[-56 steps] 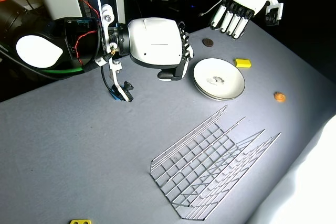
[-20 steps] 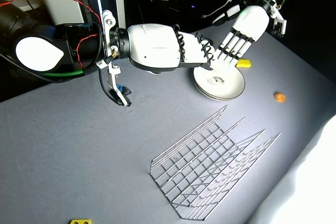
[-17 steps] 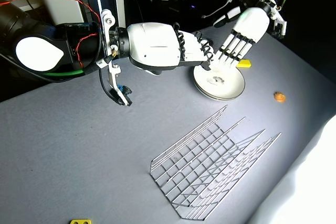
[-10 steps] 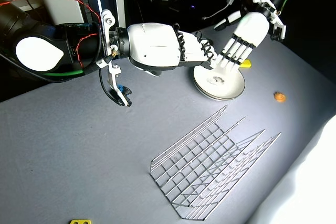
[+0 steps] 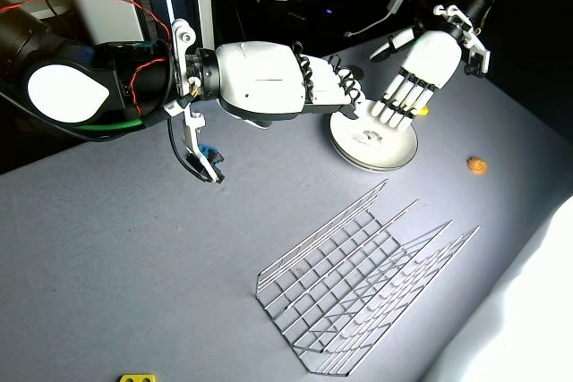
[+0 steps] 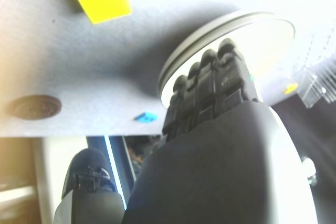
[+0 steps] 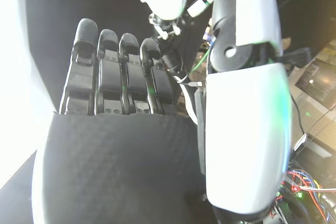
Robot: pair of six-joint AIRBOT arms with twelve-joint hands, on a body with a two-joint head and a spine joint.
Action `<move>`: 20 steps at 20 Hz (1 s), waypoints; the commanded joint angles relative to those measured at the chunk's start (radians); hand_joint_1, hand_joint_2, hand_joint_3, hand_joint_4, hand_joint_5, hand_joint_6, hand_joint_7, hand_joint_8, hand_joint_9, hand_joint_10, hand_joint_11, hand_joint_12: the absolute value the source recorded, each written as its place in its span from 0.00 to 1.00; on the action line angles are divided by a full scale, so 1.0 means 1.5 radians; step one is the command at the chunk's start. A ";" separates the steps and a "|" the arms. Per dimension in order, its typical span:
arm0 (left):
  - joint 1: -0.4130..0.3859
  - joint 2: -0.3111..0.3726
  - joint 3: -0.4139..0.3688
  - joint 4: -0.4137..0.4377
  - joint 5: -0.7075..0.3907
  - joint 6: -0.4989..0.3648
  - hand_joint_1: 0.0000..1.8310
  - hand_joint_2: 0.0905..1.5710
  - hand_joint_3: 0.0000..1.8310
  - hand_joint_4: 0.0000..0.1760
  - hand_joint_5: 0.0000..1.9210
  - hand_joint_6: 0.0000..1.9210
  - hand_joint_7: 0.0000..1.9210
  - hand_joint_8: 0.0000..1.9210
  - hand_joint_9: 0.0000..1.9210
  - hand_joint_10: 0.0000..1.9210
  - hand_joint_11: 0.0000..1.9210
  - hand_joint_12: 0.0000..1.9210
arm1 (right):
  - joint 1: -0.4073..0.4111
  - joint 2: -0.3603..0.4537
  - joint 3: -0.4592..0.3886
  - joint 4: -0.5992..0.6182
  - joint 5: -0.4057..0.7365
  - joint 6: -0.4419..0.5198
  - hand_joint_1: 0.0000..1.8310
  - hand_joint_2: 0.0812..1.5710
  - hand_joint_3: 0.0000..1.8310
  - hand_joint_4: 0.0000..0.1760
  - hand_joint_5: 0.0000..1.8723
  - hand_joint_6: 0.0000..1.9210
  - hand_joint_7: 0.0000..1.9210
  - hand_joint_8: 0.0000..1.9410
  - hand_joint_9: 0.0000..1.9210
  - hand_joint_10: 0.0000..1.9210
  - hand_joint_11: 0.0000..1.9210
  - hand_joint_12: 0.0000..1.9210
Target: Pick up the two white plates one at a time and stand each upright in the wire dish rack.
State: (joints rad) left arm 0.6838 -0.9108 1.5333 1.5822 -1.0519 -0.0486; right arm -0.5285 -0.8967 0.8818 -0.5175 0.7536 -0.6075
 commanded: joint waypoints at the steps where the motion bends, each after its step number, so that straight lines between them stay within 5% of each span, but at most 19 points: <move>1: 0.002 -0.002 0.005 -0.036 -0.024 0.001 0.00 0.64 0.01 0.00 0.00 0.00 0.00 0.00 0.00 0.00 0.00 0.00 | 0.003 0.001 -0.001 0.012 0.071 -0.005 0.66 0.56 0.00 0.00 0.09 0.00 0.08 0.00 0.07 0.00 0.00 0.33; 20: 0.012 -0.033 -0.025 -0.037 0.011 0.025 0.00 0.66 0.01 0.00 0.00 0.00 0.00 0.00 0.00 0.00 0.00 0.00 | 0.023 -0.029 -0.001 0.019 0.018 -0.053 0.48 0.58 0.00 0.00 0.08 0.00 0.04 0.00 0.03 0.00 0.00 0.25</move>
State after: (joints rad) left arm 0.7040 -0.9478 1.4998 1.5501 -1.0180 -0.0124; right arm -0.5079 -0.9440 0.8822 -0.5133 0.6781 -0.6922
